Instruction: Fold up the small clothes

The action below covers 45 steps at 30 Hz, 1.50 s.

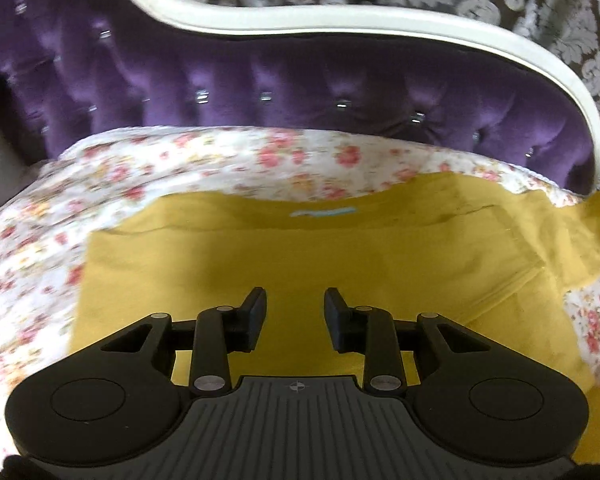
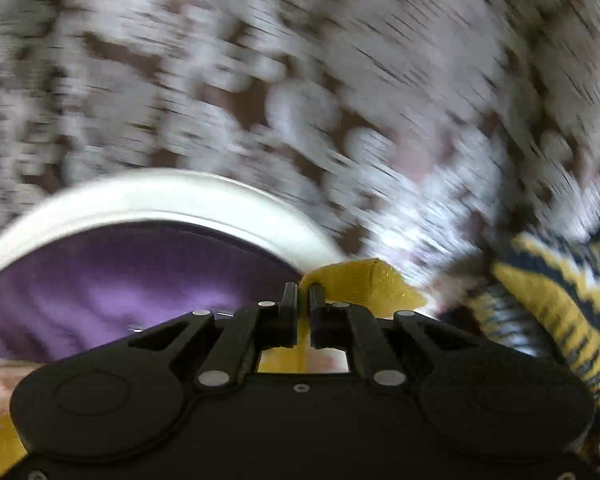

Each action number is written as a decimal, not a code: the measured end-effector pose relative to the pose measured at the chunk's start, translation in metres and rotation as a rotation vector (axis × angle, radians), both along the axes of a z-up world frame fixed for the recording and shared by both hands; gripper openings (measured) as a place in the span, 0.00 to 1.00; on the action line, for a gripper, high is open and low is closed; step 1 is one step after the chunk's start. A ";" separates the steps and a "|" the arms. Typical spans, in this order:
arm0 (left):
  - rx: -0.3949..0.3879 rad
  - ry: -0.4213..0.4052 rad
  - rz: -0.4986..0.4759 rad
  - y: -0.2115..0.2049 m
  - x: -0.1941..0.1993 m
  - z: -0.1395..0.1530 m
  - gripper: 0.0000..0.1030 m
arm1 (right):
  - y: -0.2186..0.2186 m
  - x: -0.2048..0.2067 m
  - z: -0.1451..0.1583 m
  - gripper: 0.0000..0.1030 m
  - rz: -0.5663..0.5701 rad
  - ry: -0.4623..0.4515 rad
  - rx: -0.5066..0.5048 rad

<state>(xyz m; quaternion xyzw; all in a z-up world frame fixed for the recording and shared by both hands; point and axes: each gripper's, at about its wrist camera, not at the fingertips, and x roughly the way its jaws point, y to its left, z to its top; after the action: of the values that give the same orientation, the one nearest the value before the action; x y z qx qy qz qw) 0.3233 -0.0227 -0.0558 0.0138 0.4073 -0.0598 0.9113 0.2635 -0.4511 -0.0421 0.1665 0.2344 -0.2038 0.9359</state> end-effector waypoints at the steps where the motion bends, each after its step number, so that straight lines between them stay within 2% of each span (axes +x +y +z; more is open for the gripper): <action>1: -0.001 0.002 0.011 0.008 -0.002 0.001 0.29 | 0.015 0.001 0.012 0.11 0.035 -0.013 -0.013; 6: -0.012 0.003 0.047 0.044 -0.014 0.004 0.29 | 0.108 0.007 0.064 0.11 0.246 -0.088 -0.064; 8: -0.012 0.005 0.060 0.056 -0.017 0.002 0.29 | 0.152 0.012 0.075 0.11 0.347 -0.115 -0.064; 11: -0.022 0.007 0.078 0.072 -0.021 0.000 0.29 | 0.222 0.019 0.077 0.11 0.510 -0.133 -0.047; 15: -0.041 0.017 0.113 0.095 -0.023 -0.007 0.30 | 0.316 0.028 0.044 0.11 0.708 -0.100 -0.071; 18: -0.067 0.029 0.132 0.108 -0.022 -0.014 0.30 | 0.364 0.031 -0.002 0.17 0.846 -0.025 -0.048; 20: -0.084 0.040 0.137 0.115 -0.021 -0.018 0.30 | 0.382 0.030 -0.028 0.17 0.888 0.039 -0.060; 23: -0.105 0.041 0.128 0.120 -0.020 -0.021 0.31 | 0.389 0.012 -0.051 0.21 0.900 0.086 -0.080; 25: -0.118 0.044 0.118 0.119 -0.020 -0.021 0.31 | 0.383 -0.005 -0.057 0.46 0.884 0.088 -0.070; 27: -0.138 0.056 0.103 0.115 -0.015 -0.021 0.31 | 0.371 -0.015 -0.059 0.52 0.855 0.084 -0.047; 32: -0.174 0.091 0.048 0.090 0.006 -0.024 0.32 | 0.353 -0.036 -0.071 0.52 0.798 0.109 -0.019; 41: -0.154 0.121 -0.019 0.037 0.042 -0.033 0.32 | 0.331 -0.057 -0.092 0.52 0.766 0.102 0.081; 43: -0.144 0.099 -0.016 0.027 0.045 -0.033 0.05 | 0.329 -0.059 -0.091 0.52 0.758 0.089 0.093; 45: -0.113 0.068 -0.027 0.019 0.043 -0.026 0.05 | 0.327 -0.060 -0.091 0.52 0.754 0.078 0.096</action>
<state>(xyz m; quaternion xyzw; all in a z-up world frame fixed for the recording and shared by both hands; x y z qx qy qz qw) 0.3666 -0.0034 -0.0817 -0.0341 0.4339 -0.0952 0.8953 0.2032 -0.1241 -0.1330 0.1043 0.3240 0.1596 0.9267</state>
